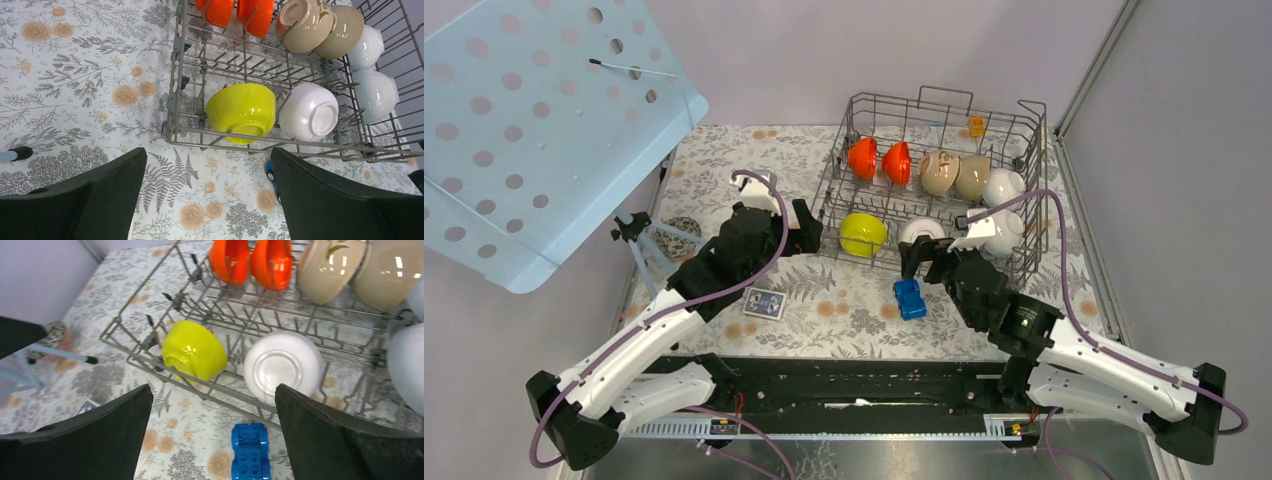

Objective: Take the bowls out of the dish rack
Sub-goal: Pick up the bowl from the dish rack.

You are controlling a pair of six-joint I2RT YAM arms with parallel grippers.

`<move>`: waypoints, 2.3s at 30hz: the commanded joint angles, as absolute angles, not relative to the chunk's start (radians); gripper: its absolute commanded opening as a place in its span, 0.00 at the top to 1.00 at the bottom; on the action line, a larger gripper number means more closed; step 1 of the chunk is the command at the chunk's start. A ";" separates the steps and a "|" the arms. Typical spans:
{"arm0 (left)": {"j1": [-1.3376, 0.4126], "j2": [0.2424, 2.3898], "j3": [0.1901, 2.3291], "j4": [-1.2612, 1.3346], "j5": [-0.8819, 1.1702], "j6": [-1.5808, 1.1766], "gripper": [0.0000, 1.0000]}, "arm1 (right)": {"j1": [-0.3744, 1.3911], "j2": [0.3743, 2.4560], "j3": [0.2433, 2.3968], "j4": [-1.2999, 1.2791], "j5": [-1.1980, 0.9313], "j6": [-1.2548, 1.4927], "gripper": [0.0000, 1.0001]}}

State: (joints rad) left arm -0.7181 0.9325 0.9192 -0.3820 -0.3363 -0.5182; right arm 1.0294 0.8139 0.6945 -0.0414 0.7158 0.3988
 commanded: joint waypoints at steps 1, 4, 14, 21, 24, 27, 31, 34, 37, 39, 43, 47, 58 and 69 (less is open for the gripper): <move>-0.717 0.881 0.900 -0.324 -0.305 -0.478 0.01 | 1.030 0.754 0.638 0.103 0.595 0.342 0.00; -0.718 0.840 0.873 -0.298 -0.275 -0.466 0.01 | 1.031 0.738 0.642 0.092 0.576 0.336 0.00; -0.717 0.784 0.824 -0.238 -0.220 -0.438 0.01 | 1.031 0.767 0.724 0.015 0.563 0.310 0.00; -0.717 0.768 0.810 -0.230 -0.293 -0.468 0.01 | 1.031 0.869 0.855 -0.015 0.740 0.255 0.01; -0.718 0.736 0.778 -0.193 -0.319 -0.473 0.01 | 1.027 0.930 0.926 -0.034 0.782 0.247 0.02; -0.717 0.731 0.769 -0.191 -0.350 -0.481 0.01 | 0.971 1.013 1.012 -0.099 0.778 0.292 0.05; -0.718 0.781 0.789 -0.234 -0.365 -0.473 0.01 | 0.786 1.078 1.036 -0.086 0.513 0.407 0.15; -0.717 0.845 0.812 -0.290 -0.433 -0.481 0.01 | 0.714 1.135 1.047 -0.070 0.438 0.431 0.21; -0.718 0.887 0.832 -0.327 -0.455 -0.489 0.01 | 0.661 1.196 1.065 -0.036 0.386 0.454 0.28; -0.716 0.897 0.831 -0.324 -0.445 -0.482 0.01 | 0.643 1.228 1.055 0.044 0.369 0.465 0.32; -0.714 0.955 0.854 -0.305 -0.404 -0.465 0.01 | 0.611 1.344 1.119 0.098 0.308 0.494 0.32; -0.712 1.090 1.045 -0.383 -0.377 -0.451 0.03 | 0.603 1.436 1.139 0.222 0.326 0.505 0.30; -0.530 1.242 1.005 -0.236 -0.252 -0.501 0.13 | 0.525 1.698 1.291 0.312 0.154 0.536 0.30; -0.490 1.317 0.957 -0.161 -0.193 -0.506 0.14 | 0.444 1.892 1.400 0.432 -0.070 0.629 0.36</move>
State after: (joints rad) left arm -0.5037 1.2995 0.9527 -0.2386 -0.2348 -0.4988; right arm 0.4583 1.8378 1.3243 0.3302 0.0467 0.5747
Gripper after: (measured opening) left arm 0.867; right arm 0.645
